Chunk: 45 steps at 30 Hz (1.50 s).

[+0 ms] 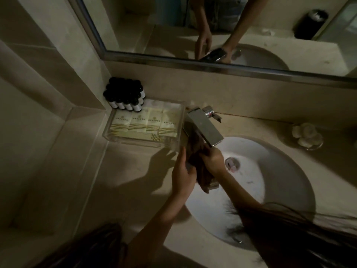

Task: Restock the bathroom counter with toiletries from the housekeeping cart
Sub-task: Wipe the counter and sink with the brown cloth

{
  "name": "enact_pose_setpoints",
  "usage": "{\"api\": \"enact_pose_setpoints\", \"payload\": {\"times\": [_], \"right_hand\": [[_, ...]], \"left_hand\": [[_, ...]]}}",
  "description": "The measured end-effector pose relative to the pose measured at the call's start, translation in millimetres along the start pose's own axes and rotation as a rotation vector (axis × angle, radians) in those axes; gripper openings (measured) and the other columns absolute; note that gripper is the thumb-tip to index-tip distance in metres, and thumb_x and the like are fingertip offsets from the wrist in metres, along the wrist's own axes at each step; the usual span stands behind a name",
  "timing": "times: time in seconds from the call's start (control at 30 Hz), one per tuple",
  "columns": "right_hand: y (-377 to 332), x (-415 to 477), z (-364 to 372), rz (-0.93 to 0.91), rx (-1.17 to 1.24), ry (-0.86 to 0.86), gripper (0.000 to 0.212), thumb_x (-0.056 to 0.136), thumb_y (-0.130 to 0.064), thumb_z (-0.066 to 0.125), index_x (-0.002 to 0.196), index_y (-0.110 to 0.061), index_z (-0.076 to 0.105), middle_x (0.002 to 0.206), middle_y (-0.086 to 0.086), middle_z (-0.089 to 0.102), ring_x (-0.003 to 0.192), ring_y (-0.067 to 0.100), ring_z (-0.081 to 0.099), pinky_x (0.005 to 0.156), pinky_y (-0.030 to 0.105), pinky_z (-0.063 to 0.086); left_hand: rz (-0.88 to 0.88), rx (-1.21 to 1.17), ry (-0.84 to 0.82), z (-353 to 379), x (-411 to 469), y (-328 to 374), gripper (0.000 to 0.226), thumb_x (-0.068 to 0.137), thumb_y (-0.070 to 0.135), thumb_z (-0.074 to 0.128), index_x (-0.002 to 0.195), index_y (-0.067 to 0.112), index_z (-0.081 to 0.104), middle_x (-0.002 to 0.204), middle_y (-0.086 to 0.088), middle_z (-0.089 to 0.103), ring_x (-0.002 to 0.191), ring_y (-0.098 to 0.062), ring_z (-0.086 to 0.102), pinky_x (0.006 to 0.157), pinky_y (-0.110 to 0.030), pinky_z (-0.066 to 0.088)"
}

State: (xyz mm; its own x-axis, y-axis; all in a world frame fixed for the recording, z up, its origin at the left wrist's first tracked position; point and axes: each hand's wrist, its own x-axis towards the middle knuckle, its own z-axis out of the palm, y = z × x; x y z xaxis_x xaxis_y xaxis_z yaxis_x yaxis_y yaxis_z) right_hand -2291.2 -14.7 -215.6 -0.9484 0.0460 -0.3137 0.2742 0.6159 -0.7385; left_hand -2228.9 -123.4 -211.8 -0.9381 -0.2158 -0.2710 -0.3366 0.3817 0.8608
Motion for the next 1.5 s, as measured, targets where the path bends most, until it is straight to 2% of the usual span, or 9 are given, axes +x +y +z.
{"api": "enact_pose_setpoints", "payload": {"times": [0.33, 0.5, 0.6, 0.7, 0.8, 0.97, 1.1, 1.3, 1.5], "right_hand": [[0.0, -8.3, -27.9, -0.117, -0.021, -0.399, 0.03, 0.093, -0.011, 0.056, 0.122, -0.015, 0.062, 0.118, 0.01, 0.064, 0.102, 0.017, 0.057, 0.088, 0.025, 0.042], [21.6, -5.5, -49.0, -0.07, 0.154, 0.108, 0.03, 0.093, -0.011, 0.053, 0.121, -0.018, 0.063, 0.114, 0.008, 0.065, 0.102, 0.025, 0.061, 0.09, 0.041, 0.05], [21.6, 1.7, -46.4, -0.189, -0.024, 0.337, 0.039, 0.093, -0.013, 0.05, 0.128, -0.028, 0.056, 0.131, 0.002, 0.057, 0.111, 0.024, 0.052, 0.09, 0.04, 0.049], [6.8, 18.5, -36.3, -0.224, -0.182, 0.093, 0.055, 0.089, -0.021, 0.059, 0.142, -0.021, 0.045, 0.148, 0.002, 0.043, 0.129, 0.031, 0.038, 0.092, 0.043, 0.048], [2.4, 29.5, -30.4, -0.24, -0.083, 0.014, 0.051, 0.086, -0.025, 0.065, 0.134, -0.015, 0.053, 0.14, 0.008, 0.053, 0.124, 0.034, 0.047, 0.092, 0.046, 0.048], [7.9, 22.3, -23.5, -0.281, -0.121, -0.015, 0.041, 0.084, -0.021, 0.065, 0.122, -0.009, 0.057, 0.115, 0.013, 0.063, 0.106, 0.034, 0.057, 0.082, 0.045, 0.053], [-0.3, 18.5, -15.8, -0.192, -0.277, -0.126, 0.037, 0.088, -0.025, 0.062, 0.119, -0.008, 0.054, 0.111, 0.013, 0.059, 0.099, 0.026, 0.059, 0.076, 0.028, 0.047], [-12.2, 6.2, -0.9, -0.331, -0.241, -0.249, 0.037, 0.081, -0.024, 0.061, 0.118, -0.024, 0.056, 0.113, 0.004, 0.061, 0.102, 0.023, 0.058, 0.086, 0.035, 0.05], [-10.2, 3.1, -19.6, -0.411, -0.422, -0.39, 0.043, 0.084, -0.024, 0.061, 0.126, -0.026, 0.058, 0.128, 0.005, 0.057, 0.114, 0.025, 0.054, 0.09, 0.034, 0.046]], "left_hand": [[0.021, 0.039, -0.012, -3.3, -19.6, 2.3, 0.067, 0.091, -0.002, 0.052, 0.148, 0.027, 0.032, 0.15, -0.002, 0.041, 0.135, -0.018, 0.042, 0.105, -0.025, 0.037], [0.126, 0.097, -0.073, 6.0, -13.3, 10.9, 0.073, 0.089, -0.005, 0.054, 0.148, 0.03, 0.029, 0.153, 0.005, 0.034, 0.139, -0.019, 0.037, 0.111, -0.042, 0.039], [0.157, 0.16, -0.073, 19.8, -7.7, 16.3, 0.072, 0.089, -0.006, 0.055, 0.149, 0.025, 0.03, 0.153, 0.008, 0.031, 0.141, -0.015, 0.032, 0.113, -0.039, 0.036], [0.154, 0.224, -0.006, 30.8, 1.8, 11.8, 0.07, 0.088, -0.005, 0.056, 0.149, 0.021, 0.032, 0.15, -0.001, 0.042, 0.133, -0.024, 0.045, 0.105, -0.045, 0.044], [0.171, 0.244, 0.045, 28.6, 5.2, 6.6, 0.064, 0.089, -0.002, 0.05, 0.148, 0.016, 0.034, 0.143, -0.009, 0.05, 0.115, -0.036, 0.058, 0.092, -0.049, 0.052], [0.082, 0.332, 0.02, 18.9, 9.8, 5.0, 0.065, 0.088, -0.009, 0.042, 0.149, 0.01, 0.03, 0.153, -0.01, 0.035, 0.14, -0.025, 0.034, 0.107, -0.018, 0.024], [0.09, 0.35, 0.057, 9.3, 5.8, -0.3, 0.066, 0.086, -0.011, 0.045, 0.148, 0.007, 0.031, 0.152, -0.012, 0.035, 0.141, -0.025, 0.031, 0.102, 0.002, 0.008], [0.079, 0.265, 0.067, -2.4, -5.5, 0.2, 0.053, 0.095, 0.015, 0.044, 0.147, 0.017, 0.037, 0.145, -0.007, 0.047, 0.131, -0.023, 0.046, 0.106, -0.034, 0.04], [0.16, 0.192, 0.105, -10.4, -23.5, -15.9, 0.056, 0.089, 0.008, 0.047, 0.144, 0.008, 0.039, 0.141, -0.011, 0.051, 0.13, -0.024, 0.048, 0.105, -0.04, 0.044]]}}
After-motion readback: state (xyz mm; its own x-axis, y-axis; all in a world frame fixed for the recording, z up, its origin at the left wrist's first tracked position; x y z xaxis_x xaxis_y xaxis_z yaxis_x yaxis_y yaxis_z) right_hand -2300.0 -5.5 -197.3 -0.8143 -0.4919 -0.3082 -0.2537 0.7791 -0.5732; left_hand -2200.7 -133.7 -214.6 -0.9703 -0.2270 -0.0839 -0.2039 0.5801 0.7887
